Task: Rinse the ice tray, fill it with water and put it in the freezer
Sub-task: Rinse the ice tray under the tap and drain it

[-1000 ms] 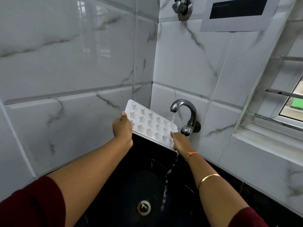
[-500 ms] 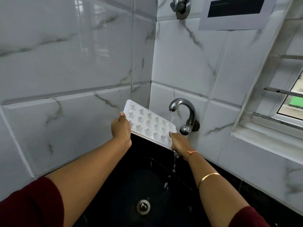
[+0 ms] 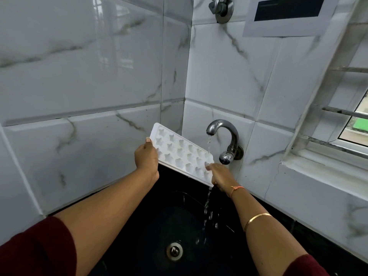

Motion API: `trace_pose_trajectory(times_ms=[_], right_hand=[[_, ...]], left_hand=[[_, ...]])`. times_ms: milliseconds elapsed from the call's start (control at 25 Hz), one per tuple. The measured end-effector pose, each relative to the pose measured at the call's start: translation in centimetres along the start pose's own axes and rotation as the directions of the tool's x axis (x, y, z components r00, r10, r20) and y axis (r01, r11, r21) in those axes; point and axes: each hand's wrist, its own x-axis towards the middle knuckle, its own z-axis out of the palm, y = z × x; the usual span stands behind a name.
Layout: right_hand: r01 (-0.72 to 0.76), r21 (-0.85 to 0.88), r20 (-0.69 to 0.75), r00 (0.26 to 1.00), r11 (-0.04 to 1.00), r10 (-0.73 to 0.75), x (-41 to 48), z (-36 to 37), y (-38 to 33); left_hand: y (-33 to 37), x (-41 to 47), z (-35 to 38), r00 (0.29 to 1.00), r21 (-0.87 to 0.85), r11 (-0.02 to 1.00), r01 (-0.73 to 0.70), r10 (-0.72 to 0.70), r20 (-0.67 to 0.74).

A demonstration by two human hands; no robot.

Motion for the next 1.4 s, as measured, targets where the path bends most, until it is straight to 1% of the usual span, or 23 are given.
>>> trace_pose_trajectory(times_ms=[120, 280, 360, 440, 480, 600, 760, 800, 840, 920, 960, 1000, 1040, 1120, 1200, 1280, 1400], right_hand=[[0.009, -0.022, 0.012, 1.000, 1.000, -0.008, -0.2, -0.1, -0.1], [-0.009, 0.024, -0.015, 1.000, 1.000, 0.010, -0.3, -0.2, -0.2], [-0.020, 0.032, 0.008, 1.000, 0.999, 0.019, -0.6, -0.1, -0.5], [-0.018, 0.011, 0.062, 0.998, 1.000, 0.017, -0.9, 0.0, -0.7], [-0.003, -0.019, 0.065, 0.998, 1.000, 0.004, -0.8, 0.0, -0.7], [0.028, -0.077, 0.011, 1.000, 0.997, -0.027, -0.5, -0.1, -0.4], [-0.009, -0.055, 0.049, 0.999, 0.998, 0.012, -0.3, -0.1, 0.1], [-0.006, -0.077, 0.027, 1.000, 0.997, 0.008, -0.1, -0.1, 0.4], [-0.002, -0.082, -0.040, 0.999, 0.997, -0.001, 0.3, 0.0, 0.8], [-0.015, 0.015, -0.227, 0.974, 1.000, 0.018, 0.7, -0.2, 1.1], [-0.004, 0.075, -0.294, 0.955, 0.997, 0.026, 0.8, -0.3, 1.1], [0.016, 0.117, -0.331, 0.943, 0.993, 0.024, 0.7, -0.5, 0.9], [0.040, 0.170, -0.339, 0.940, 0.985, 0.020, 0.6, -0.9, 0.7], [0.074, 0.295, -0.291, 0.957, 0.953, 0.016, 0.2, -1.6, 0.5], [0.086, 0.373, -0.196, 0.980, 0.924, -0.012, -0.5, -2.3, 0.1], [0.113, 0.339, -0.106, 0.991, 0.934, -0.081, -0.7, -2.8, -0.2], [0.206, 0.269, 0.002, 0.977, 0.941, -0.214, -1.0, -3.0, -0.7]], left_hand=[[-0.2, -0.1, 0.0, 1.000, -0.011, 1.000, 0.021, -0.021, 0.008], [-0.2, -0.2, 0.2, 1.000, -0.024, 1.000, 0.015, -0.014, 0.018], [-0.2, -0.3, 0.2, 1.000, -0.030, 0.999, 0.017, -0.016, 0.023], [-0.2, -0.1, 0.2, 0.999, -0.038, 0.999, 0.025, -0.024, 0.029], [-0.1, -0.1, 0.2, 0.999, -0.035, 0.999, 0.027, -0.025, 0.031], [-0.4, 0.0, 0.3, 0.999, -0.039, 0.999, 0.028, -0.026, 0.033], [-0.5, 0.1, 0.7, 0.997, -0.050, 0.998, 0.034, -0.031, 0.068], [-0.5, 0.1, 0.7, 0.996, -0.053, 0.998, 0.036, -0.032, 0.084], [-0.6, 0.0, 0.8, 0.994, -0.056, 0.997, 0.046, -0.040, 0.102], [-0.9, -0.4, 1.2, 0.984, -0.068, 0.994, 0.082, -0.071, 0.163], [-1.1, -0.6, 1.6, 0.976, -0.075, 0.992, 0.106, -0.089, 0.197], [-1.2, -1.0, 2.1, 0.967, -0.078, 0.988, 0.132, -0.111, 0.228], [-1.1, -1.4, 2.5, 0.958, -0.071, 0.985, 0.157, -0.134, 0.253], [-1.4, -1.8, 3.5, 0.937, -0.067, 0.975, 0.214, -0.186, 0.295], [-1.6, -2.3, 4.4, 0.910, -0.070, 0.960, 0.270, -0.231, 0.344], [-1.9, -2.6, 5.2, 0.887, -0.044, 0.959, 0.280, -0.241, 0.393], [-2.2, -3.0, 6.6, 0.863, -0.005, 0.965, 0.263, -0.233, 0.448]])
